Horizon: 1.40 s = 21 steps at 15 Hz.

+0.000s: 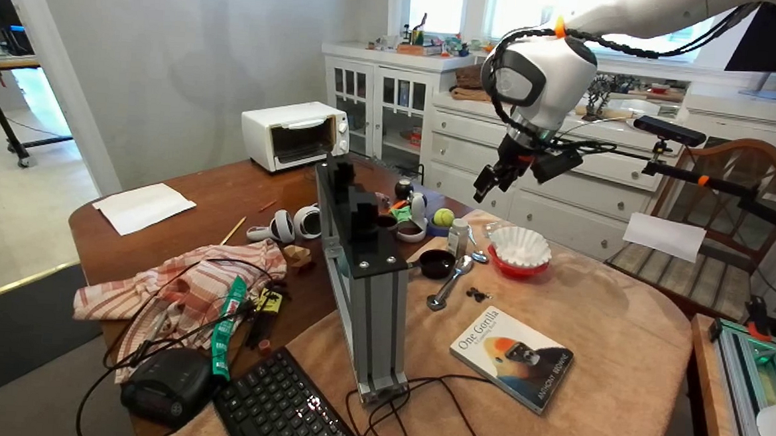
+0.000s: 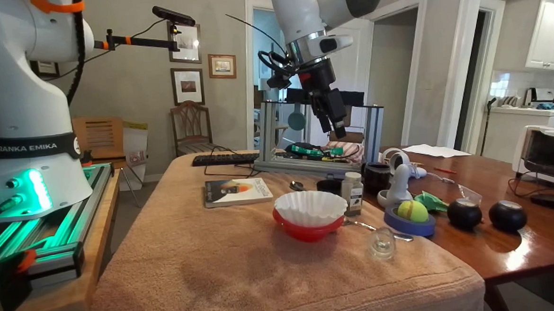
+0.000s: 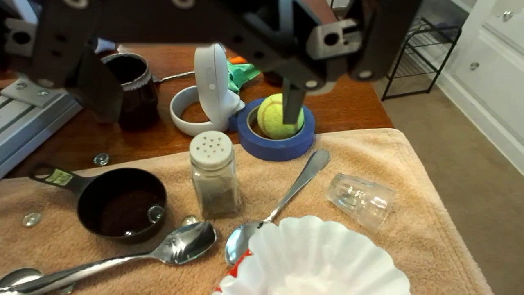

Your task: Move the glass cup to the right

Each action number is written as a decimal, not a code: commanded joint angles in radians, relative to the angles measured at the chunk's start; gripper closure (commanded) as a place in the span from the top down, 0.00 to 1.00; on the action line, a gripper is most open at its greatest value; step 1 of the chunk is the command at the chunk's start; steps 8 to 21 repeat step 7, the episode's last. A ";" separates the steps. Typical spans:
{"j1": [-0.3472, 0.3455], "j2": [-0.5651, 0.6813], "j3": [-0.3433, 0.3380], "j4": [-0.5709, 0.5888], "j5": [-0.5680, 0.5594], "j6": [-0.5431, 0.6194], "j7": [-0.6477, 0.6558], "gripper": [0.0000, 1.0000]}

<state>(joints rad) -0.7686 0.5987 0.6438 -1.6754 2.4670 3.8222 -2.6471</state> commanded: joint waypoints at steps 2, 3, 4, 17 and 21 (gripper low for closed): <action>0.209 -0.055 -0.223 -0.069 -0.054 -0.062 0.152 1.00; 0.252 -0.052 -0.265 -0.065 -0.066 -0.056 0.181 1.00; 0.282 -0.049 -0.290 -0.065 -0.068 -0.054 0.196 1.00; 0.283 -0.027 -0.292 -0.031 -0.033 -0.041 0.156 1.00; 0.283 -0.027 -0.292 -0.031 -0.033 -0.041 0.156 1.00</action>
